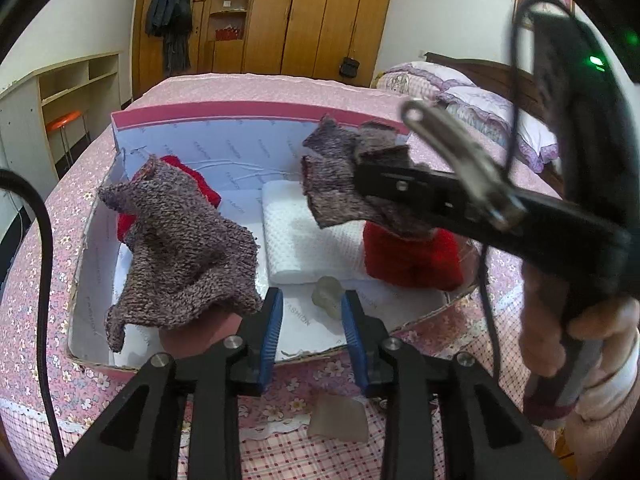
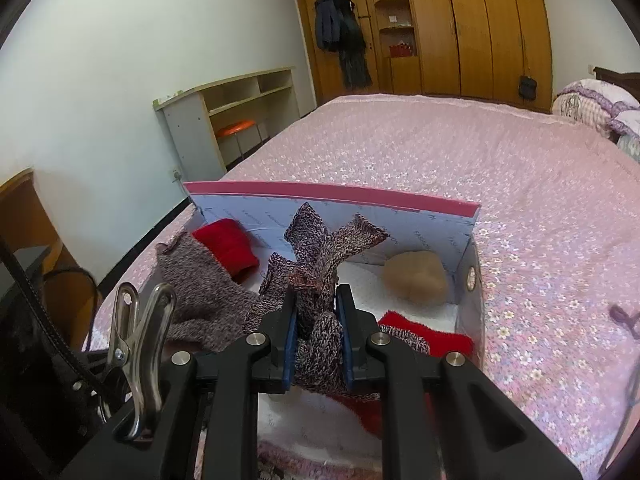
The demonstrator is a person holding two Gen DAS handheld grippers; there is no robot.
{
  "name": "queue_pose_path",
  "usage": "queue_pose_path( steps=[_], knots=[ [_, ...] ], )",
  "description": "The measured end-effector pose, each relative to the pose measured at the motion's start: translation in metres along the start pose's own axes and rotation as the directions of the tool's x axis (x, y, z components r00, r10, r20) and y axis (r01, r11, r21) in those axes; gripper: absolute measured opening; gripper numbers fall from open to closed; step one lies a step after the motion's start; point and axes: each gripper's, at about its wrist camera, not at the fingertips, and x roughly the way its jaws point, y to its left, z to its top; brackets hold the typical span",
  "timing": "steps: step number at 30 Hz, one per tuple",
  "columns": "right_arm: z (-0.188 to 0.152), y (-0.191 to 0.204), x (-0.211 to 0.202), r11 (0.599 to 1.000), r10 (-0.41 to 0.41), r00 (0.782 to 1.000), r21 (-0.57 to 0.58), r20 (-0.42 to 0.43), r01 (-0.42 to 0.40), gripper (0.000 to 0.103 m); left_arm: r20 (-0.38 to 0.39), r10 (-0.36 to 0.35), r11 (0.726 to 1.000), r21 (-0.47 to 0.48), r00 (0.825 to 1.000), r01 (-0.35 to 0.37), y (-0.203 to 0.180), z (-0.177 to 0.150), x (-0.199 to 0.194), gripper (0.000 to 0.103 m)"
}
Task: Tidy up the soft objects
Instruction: 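Open the left gripper over the box to drop the clear item, then lower the grey knit glove into the box and open the right gripper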
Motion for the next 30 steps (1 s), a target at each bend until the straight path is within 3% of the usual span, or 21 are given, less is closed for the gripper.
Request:
queue_pose_path(
  steps=[11,19,23,30],
  knots=[
    [0.012,-0.016,0.027,0.999,0.012,1.000,0.038,-0.011,-0.011,0.019,0.005,0.005,1.000,0.004,1.000,-0.005,-0.005,-0.002,-0.001,0.036],
    [0.013,-0.017,0.035,0.999,-0.023,0.999,0.033,-0.023,0.023,0.020,0.006,0.007,1.000,0.007,1.000,-0.007,-0.006,-0.002,0.000,0.037],
    [0.015,-0.017,0.030,0.999,-0.044,0.999,0.031,-0.006,0.044,0.033,0.007,0.009,1.000,0.008,1.000,-0.009,-0.009,-0.002,0.001,0.037],
    [0.014,-0.021,0.012,0.999,-0.033,0.999,0.039,0.013,0.033,0.039,0.004,0.010,1.000,-0.005,1.000,-0.010,-0.008,0.000,0.001,0.037]
  ],
)
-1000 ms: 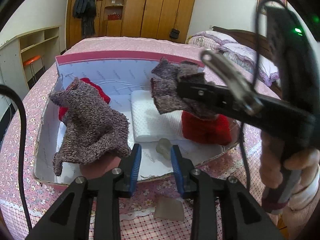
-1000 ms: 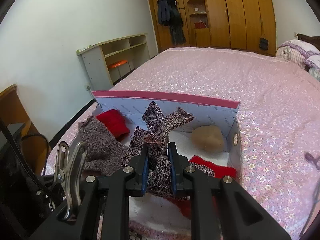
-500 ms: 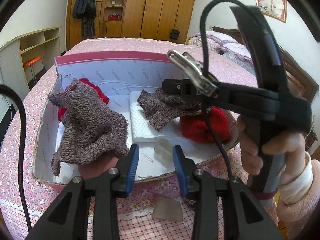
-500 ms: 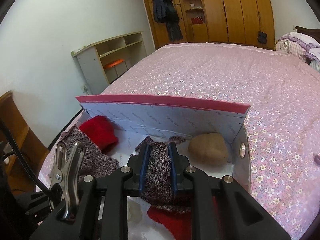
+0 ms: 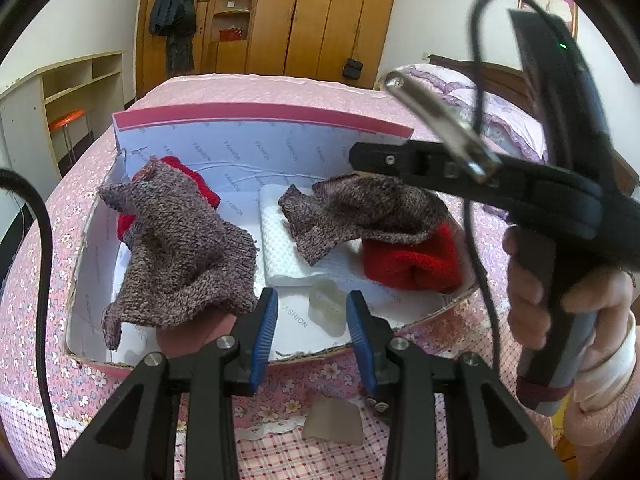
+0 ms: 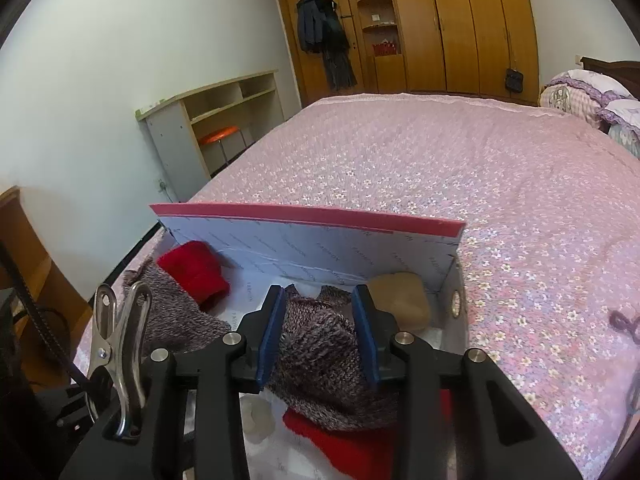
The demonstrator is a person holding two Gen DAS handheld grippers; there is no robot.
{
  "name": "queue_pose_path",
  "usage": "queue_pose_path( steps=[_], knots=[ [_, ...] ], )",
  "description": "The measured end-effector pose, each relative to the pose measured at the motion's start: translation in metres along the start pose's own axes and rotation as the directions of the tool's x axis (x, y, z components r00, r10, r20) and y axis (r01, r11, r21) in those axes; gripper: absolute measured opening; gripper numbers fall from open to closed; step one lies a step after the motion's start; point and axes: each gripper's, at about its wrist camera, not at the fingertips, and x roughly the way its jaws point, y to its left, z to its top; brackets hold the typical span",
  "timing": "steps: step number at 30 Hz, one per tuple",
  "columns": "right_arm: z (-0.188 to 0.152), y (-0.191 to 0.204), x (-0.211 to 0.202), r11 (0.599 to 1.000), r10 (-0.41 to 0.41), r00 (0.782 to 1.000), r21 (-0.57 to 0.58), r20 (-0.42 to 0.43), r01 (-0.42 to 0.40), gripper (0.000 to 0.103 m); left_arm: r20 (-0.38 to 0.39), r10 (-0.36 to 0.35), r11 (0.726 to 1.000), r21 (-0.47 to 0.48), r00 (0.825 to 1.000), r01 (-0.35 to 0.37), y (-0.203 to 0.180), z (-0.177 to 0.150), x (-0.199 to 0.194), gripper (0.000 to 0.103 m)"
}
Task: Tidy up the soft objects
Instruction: 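Lower the grey knit glove into the box and open the right gripper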
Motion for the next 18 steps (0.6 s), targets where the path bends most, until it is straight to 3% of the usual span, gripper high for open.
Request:
queue_pose_path(
  steps=[5,7,18],
  knots=[
    [0.001,0.001,-0.012,1.000,-0.003,1.000,-0.016,0.030,0.004,0.052,-0.001,-0.001,1.000,-0.016,1.000,0.001,0.004,0.004,-0.003,0.042],
    [0.000,0.000,-0.018,1.000,-0.004,0.999,-0.016,0.034,0.005,0.052,0.002,0.006,1.000,-0.019,1.000,-0.006,0.004,0.005,-0.005,0.046],
    [-0.017,0.014,-0.048,0.999,0.016,0.999,-0.037,0.051,-0.014,0.052,0.028,0.026,0.998,-0.051,0.999,-0.024,0.014,0.005,-0.028,0.046]
  ],
)
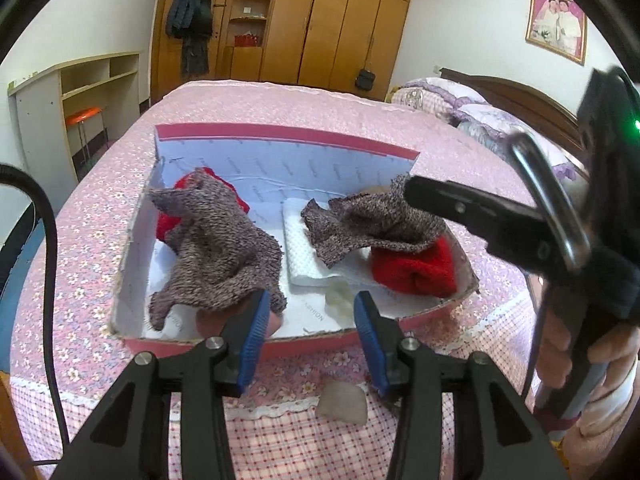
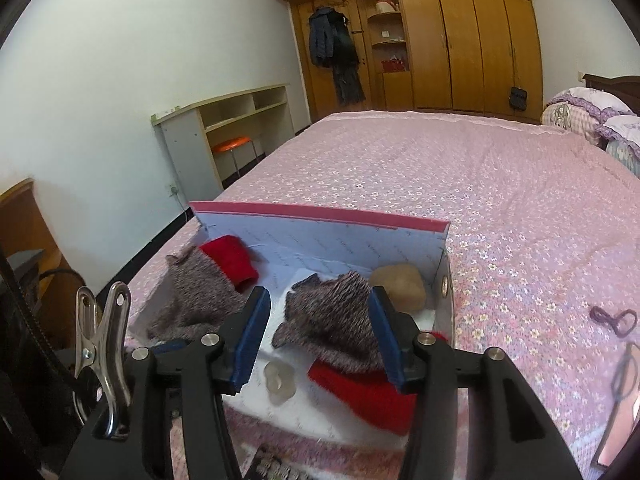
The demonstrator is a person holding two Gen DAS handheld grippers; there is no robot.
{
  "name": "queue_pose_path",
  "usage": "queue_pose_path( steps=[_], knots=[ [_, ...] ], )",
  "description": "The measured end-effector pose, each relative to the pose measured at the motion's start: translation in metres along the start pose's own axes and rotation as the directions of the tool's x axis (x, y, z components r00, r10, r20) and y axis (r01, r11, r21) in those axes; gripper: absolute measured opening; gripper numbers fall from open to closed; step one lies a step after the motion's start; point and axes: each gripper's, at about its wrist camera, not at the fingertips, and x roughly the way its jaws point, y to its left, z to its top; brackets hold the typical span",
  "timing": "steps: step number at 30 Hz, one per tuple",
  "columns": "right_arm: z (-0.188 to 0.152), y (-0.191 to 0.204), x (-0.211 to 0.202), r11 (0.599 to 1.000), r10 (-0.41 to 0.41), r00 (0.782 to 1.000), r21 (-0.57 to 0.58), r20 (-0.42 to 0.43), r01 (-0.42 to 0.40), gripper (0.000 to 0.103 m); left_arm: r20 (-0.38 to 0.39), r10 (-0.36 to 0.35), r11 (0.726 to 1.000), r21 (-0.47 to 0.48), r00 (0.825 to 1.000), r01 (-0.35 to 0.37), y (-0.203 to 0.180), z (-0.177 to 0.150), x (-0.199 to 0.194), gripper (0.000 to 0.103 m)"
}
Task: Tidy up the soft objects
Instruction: 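Lower the grey knit glove into the box and open the right gripper, then withdraw both grippers from the box toward the items on the bed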
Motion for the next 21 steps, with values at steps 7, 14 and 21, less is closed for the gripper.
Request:
queue_pose_path(
  steps=[7,14,21],
  knots=[
    [-0.014,0.010,-0.024,1.000,0.011,1.000,-0.001,0.011,-0.011,0.052,0.008,0.015,1.000,0.003,1.000,-0.015,0.001,-0.009,-0.020,0.046],
    [-0.032,0.017,-0.042,1.000,0.017,1.000,0.017,0.014,-0.017,0.052,0.011,0.031,0.999,-0.014,0.999,-0.031,0.009,-0.021,-0.039,0.047],
    [-0.048,0.022,-0.053,0.999,0.022,1.000,0.032,0.000,-0.022,0.052,0.006,0.043,0.999,-0.023,0.999,-0.043,0.014,-0.032,-0.050,0.047]
  ],
)
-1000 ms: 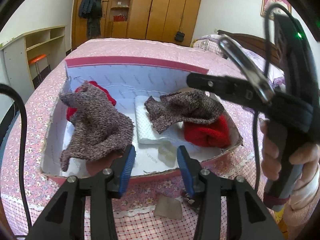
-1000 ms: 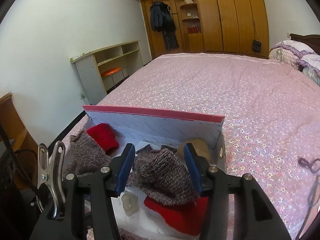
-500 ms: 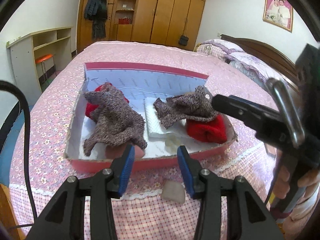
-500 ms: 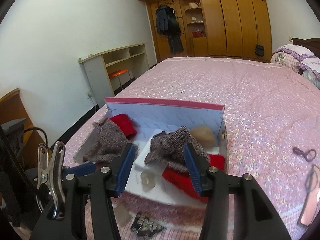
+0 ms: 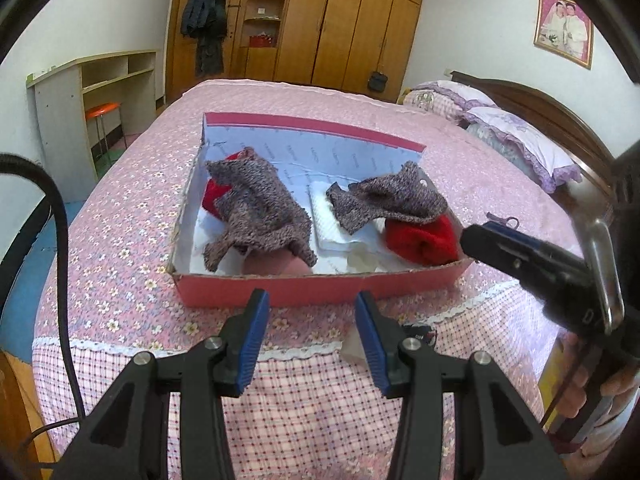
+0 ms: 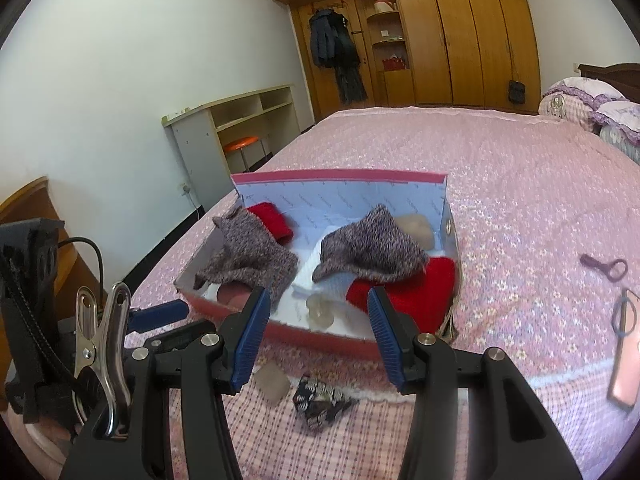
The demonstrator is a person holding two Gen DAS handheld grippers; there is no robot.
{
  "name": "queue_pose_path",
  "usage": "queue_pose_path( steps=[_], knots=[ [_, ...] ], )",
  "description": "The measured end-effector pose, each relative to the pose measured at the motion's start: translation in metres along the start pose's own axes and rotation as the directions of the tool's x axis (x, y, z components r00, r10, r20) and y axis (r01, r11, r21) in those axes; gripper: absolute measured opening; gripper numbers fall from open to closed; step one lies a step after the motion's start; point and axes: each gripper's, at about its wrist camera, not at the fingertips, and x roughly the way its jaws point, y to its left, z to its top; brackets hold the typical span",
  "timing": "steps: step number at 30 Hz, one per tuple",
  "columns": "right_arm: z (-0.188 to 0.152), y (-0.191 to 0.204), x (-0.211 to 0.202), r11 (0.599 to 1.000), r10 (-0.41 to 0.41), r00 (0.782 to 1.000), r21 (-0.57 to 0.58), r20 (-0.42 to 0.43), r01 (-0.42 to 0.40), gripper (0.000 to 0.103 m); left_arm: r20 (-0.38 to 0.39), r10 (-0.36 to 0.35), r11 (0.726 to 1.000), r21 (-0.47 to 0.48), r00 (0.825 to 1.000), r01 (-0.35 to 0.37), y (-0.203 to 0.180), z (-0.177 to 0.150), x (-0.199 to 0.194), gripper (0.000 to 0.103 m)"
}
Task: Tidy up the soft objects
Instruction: 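Withdraw both grippers from the box toward the items on the bed, then grasp the black patterned pouch with the right gripper while the left approaches the beige cup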
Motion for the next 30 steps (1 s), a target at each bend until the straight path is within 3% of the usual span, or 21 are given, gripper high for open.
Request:
queue_pose_path(
  steps=[14,30],
  knots=[
    [-0.037,0.002,-0.008,0.999,-0.023,0.999,0.039,-0.038,0.025,0.052,-0.025,0.033,0.999,-0.004,0.999,-0.033,0.007,-0.019,-0.004,0.047],
    [-0.075,0.002,0.013,0.996,-0.042,0.992,0.075,-0.119,0.052,0.052,-0.078,0.033,0.999,-0.021,0.996,-0.035,0.013,-0.042,0.007,0.047]
  ],
)
